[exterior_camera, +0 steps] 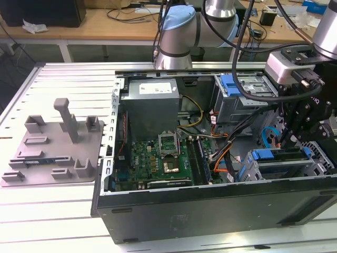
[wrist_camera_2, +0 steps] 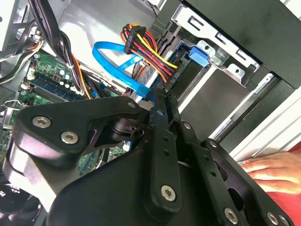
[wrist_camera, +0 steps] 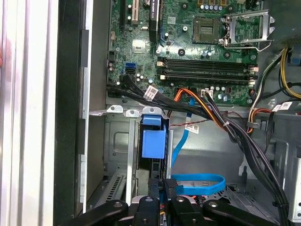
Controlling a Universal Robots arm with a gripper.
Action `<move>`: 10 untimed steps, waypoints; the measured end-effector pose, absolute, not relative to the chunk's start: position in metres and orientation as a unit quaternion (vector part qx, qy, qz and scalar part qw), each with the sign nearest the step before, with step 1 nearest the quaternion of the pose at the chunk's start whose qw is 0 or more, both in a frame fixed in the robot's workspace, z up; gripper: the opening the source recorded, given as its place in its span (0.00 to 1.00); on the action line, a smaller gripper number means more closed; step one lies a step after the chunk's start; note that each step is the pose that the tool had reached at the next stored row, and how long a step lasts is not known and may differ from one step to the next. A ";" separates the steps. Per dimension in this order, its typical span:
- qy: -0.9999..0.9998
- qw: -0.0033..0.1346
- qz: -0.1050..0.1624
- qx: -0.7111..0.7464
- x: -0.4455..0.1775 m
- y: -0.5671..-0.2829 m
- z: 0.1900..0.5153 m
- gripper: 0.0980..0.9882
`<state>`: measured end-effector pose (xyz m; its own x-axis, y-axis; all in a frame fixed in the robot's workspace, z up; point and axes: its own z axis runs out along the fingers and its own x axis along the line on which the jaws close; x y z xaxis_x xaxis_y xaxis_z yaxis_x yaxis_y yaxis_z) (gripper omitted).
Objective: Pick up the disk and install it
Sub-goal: 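Insert the second disk wire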
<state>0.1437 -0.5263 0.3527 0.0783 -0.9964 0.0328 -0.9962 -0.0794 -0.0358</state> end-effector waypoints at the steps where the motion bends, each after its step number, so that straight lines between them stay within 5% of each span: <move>1: 0.678 0.002 -0.024 -0.734 0.144 -0.526 0.352 0.07; 10: 0.679 0.005 -0.022 -0.734 0.145 -0.528 0.344 0.07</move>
